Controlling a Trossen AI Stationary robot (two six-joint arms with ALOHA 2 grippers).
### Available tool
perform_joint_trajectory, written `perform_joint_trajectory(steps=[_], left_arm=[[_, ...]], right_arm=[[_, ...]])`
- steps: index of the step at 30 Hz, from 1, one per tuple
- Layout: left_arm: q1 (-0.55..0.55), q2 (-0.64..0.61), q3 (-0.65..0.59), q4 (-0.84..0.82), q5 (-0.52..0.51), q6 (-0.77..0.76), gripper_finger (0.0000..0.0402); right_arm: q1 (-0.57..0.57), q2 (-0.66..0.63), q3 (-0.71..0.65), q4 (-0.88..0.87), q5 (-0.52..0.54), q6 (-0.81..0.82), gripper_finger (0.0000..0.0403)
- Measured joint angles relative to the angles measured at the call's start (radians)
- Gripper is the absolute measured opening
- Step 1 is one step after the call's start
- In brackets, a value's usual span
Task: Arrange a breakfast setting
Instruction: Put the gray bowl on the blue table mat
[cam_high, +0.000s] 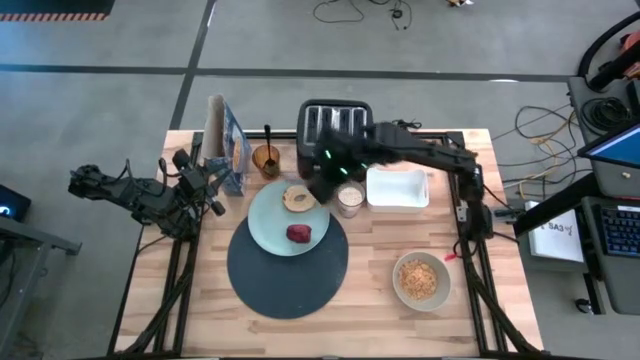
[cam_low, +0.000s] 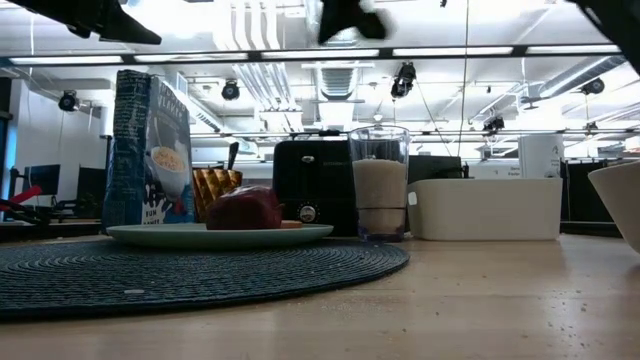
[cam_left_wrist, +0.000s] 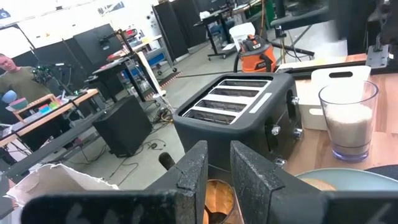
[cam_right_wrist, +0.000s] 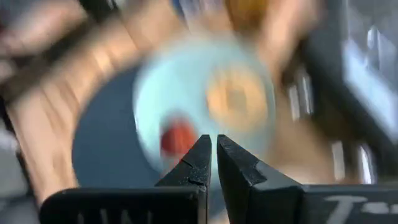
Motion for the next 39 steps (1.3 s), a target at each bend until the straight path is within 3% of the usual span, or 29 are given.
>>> perform_joint_trajectory(steps=[4,9,15,20,23,29,39], left_arm=[[0.000,0.002,0.000,0.004,0.000,0.000,0.0052],[0.000,0.005,0.000,0.007,0.000,-0.008,0.0052],[0.000,0.016,-0.003,0.001,0.004,-0.038,0.0052],[0.000,0.023,-0.022,-0.005,0.008,-0.066,0.0052],[0.000,0.025,-0.038,-0.008,0.008,-0.086,0.0052],[0.000,0.027,-0.044,-0.008,0.019,-0.150,0.0052],[0.000,0.033,-0.047,-0.009,0.087,-0.195,0.0052]], right_arm=[[0.128,-0.020,-0.012,-0.285,0.038,0.294,0.0018],[0.302,-0.051,-0.138,-0.198,0.009,0.570,0.0029],[0.461,-0.042,-0.330,-0.269,-0.050,0.932,0.0105],[0.542,-0.036,-0.488,-0.214,-0.103,1.107,0.0177],[0.571,-0.034,-0.575,-0.205,-0.103,1.204,0.0196],[0.592,-0.034,-0.682,-0.125,-0.104,1.232,0.0185],[0.593,-0.035,-0.812,-0.015,-0.104,1.219,0.0111]])
